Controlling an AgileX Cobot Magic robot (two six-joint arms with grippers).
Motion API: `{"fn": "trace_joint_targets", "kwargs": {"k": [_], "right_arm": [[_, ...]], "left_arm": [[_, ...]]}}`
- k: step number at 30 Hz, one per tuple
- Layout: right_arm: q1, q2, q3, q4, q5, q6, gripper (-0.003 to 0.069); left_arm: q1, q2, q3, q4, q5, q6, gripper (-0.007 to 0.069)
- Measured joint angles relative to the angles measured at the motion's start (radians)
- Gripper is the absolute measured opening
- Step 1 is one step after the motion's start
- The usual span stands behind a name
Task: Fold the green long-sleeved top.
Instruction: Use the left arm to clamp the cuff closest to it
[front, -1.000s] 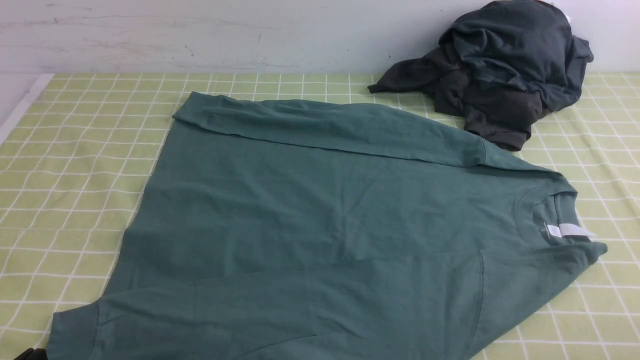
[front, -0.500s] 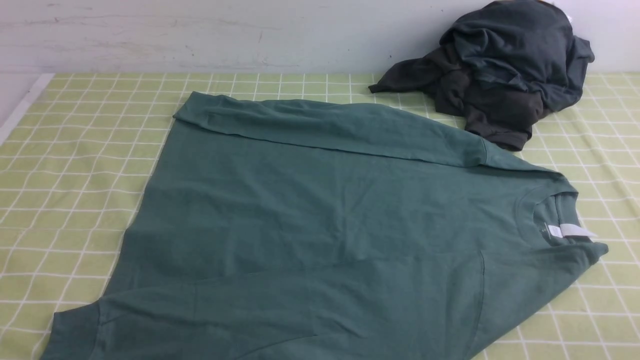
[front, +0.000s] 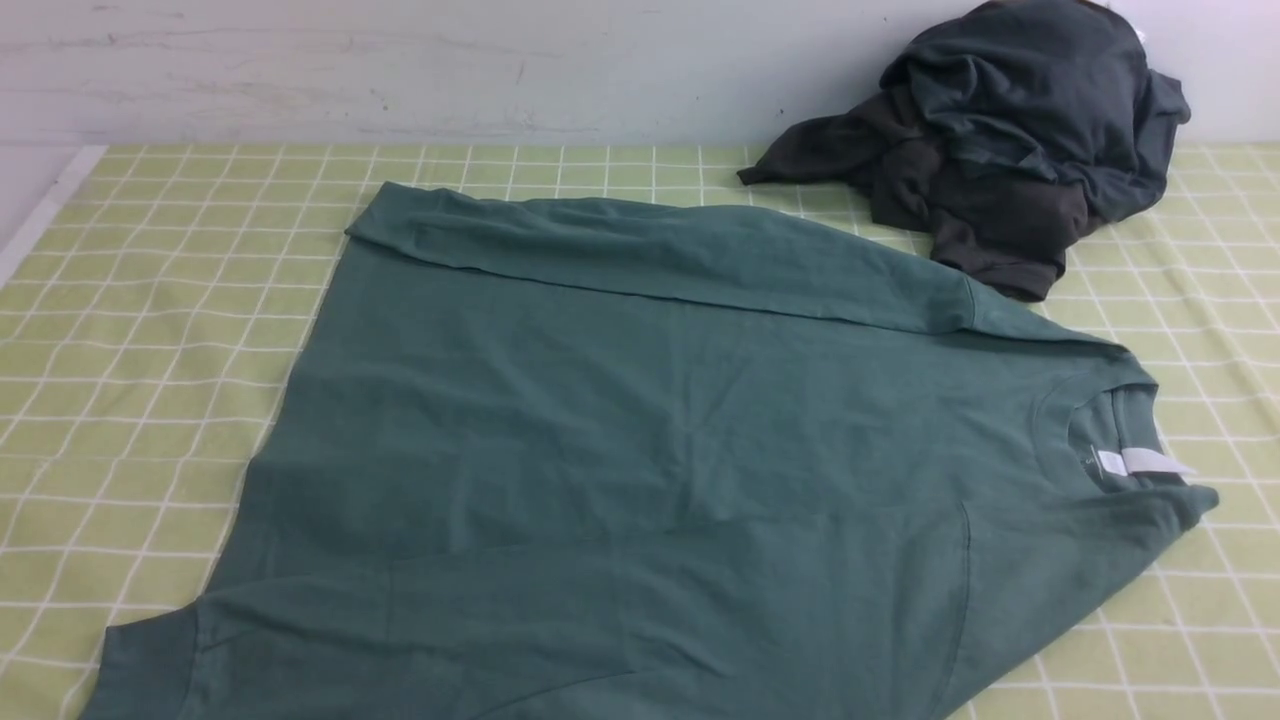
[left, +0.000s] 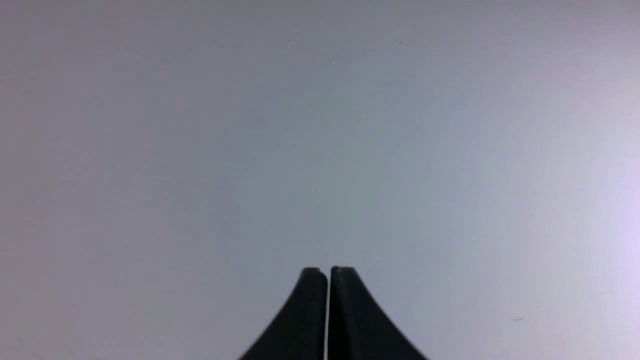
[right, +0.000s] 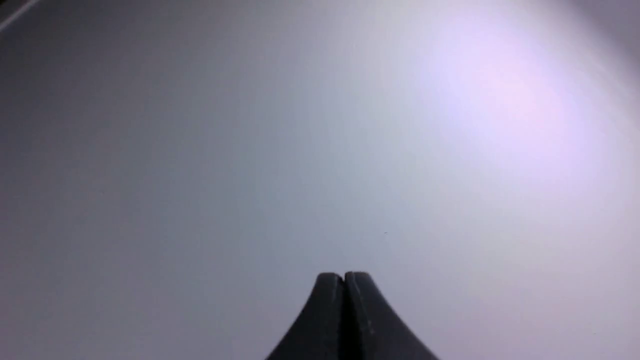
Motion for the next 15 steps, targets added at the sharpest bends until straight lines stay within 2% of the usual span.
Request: {"fn": "trace_joint_targets", "kwargs": {"k": [4, 8, 9, 12, 15], "right_arm": [[0.000, 0.063, -0.207, -0.328, 0.161, 0.000, -0.0010], [0.000, 0.264, -0.376, -0.547, 0.404, 0.028, -0.0010], [0.000, 0.276, -0.376, -0.556, 0.416, 0.028, -0.0010], [0.000, 0.494, -0.408, -0.666, 0.559, 0.041, -0.0010], [0.000, 0.619, -0.408, -0.691, 0.571, 0.055, -0.0010]], "left_arm": [[0.000, 0.147, -0.312, 0.006, 0.383, 0.022, -0.0003], [0.000, 0.381, -0.509, 0.011, 0.628, 0.044, -0.0003], [0.000, 0.393, -0.515, 0.011, 0.637, 0.044, -0.0003], [-0.002, 0.582, -0.564, 0.002, 0.811, 0.044, -0.0003], [-0.021, 0.701, -0.564, -0.027, 0.956, 0.046, -0.0003]]}}
